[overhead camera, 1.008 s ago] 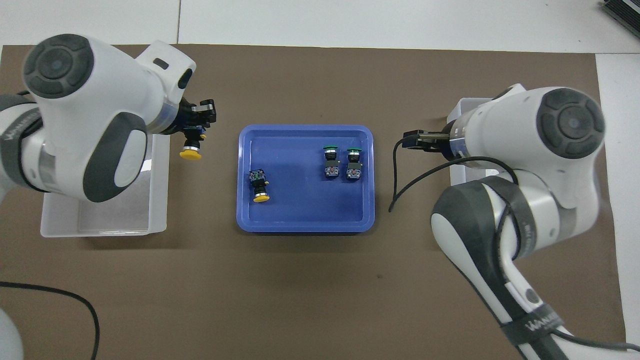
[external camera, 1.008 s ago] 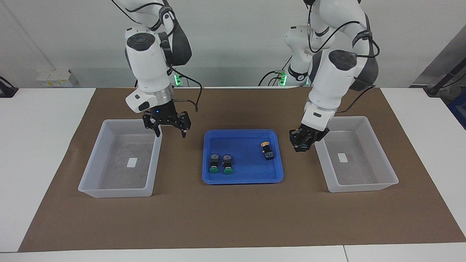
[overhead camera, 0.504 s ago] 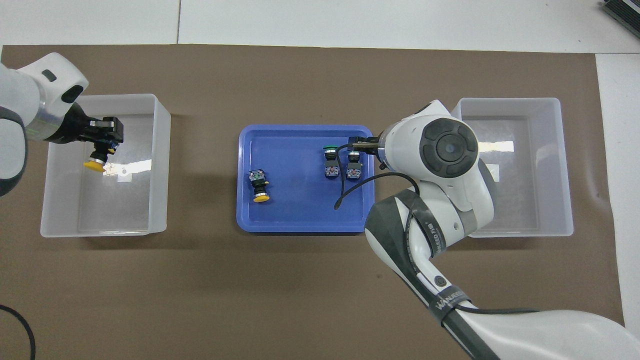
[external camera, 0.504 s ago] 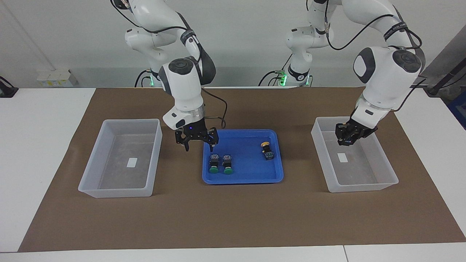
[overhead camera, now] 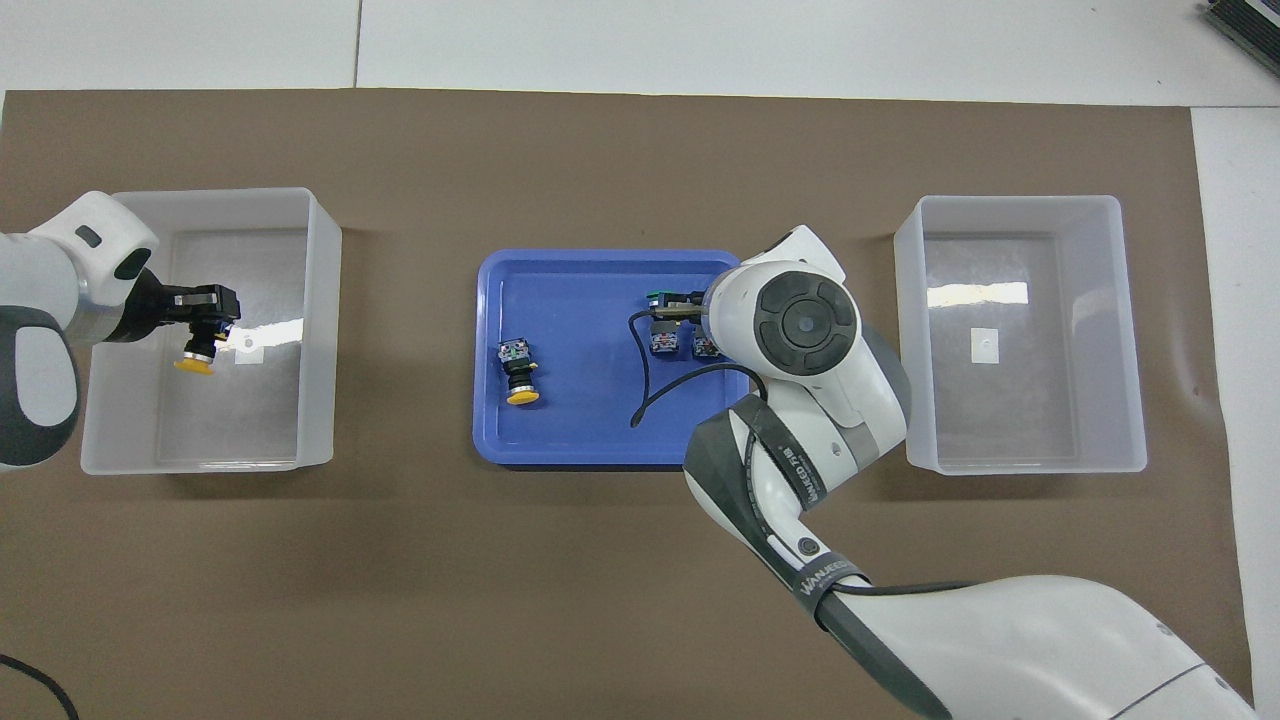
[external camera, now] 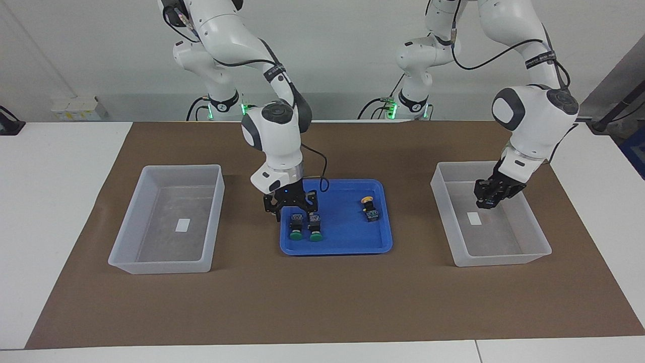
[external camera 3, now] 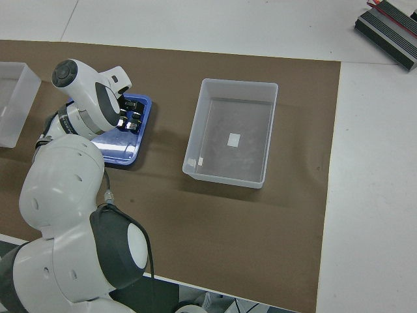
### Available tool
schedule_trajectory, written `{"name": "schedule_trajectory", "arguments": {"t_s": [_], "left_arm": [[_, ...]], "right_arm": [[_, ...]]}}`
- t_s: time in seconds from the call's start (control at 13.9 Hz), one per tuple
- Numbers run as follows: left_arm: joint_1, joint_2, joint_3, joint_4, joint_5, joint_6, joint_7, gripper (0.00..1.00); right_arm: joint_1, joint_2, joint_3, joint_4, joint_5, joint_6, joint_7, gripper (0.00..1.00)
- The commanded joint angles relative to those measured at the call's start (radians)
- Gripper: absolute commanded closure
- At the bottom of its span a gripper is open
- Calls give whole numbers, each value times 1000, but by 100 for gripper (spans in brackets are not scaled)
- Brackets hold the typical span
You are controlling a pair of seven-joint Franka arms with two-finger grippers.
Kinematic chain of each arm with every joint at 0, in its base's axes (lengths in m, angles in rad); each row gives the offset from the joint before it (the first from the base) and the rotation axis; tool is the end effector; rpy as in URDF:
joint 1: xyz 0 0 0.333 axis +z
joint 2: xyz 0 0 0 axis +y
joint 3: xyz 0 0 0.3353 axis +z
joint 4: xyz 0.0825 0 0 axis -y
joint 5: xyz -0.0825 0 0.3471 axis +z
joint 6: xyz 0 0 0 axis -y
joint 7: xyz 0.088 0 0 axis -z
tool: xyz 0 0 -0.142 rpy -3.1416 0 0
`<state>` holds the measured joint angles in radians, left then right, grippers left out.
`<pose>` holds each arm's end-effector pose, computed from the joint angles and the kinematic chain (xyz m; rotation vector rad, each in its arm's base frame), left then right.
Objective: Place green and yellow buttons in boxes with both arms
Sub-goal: 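Grasp the green button with the right gripper while the left gripper withdraws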
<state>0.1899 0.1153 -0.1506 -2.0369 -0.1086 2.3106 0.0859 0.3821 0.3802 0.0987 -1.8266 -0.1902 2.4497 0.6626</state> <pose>0.5649 0.0192 0.4096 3.0382 0.0344 0.2516 0.5800 0.2915 0.3585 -3.0675 0.0947 -0.4049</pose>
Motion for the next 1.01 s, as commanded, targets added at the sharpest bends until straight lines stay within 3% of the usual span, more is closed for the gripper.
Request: {"name": "schedule_trajectory", "arguments": {"t_s": [0.0,0.22,0.43,0.65,0.72,0.79,0.86,0.94], "left_arm": [[-1,7,-1,-71,-25,111,-2,100],[-12,79,-1,-81,-23,226,-35,100],[-33,130,-1,-120,-23,360,-54,100],[-33,136,-1,-109,-23,352,-52,93],[-35,136,-1,-106,-23,349,-52,81],[-35,136,-3,-105,-23,349,-52,69],[-35,136,-1,-94,-23,336,-51,42],[-33,133,-1,-76,-23,301,-48,34]], "right_arm": [[5,14,-2,-8,-61,6,34,38],[5,28,-2,-23,-81,21,35,45],[6,60,-2,-23,-106,70,67,45],[24,72,-2,-29,-114,72,77,45],[24,72,-2,-36,-114,72,77,50],[24,71,-2,-37,-114,69,78,63],[24,71,-2,-37,-114,65,78,89],[26,69,-2,-36,-112,63,78,100]]}}
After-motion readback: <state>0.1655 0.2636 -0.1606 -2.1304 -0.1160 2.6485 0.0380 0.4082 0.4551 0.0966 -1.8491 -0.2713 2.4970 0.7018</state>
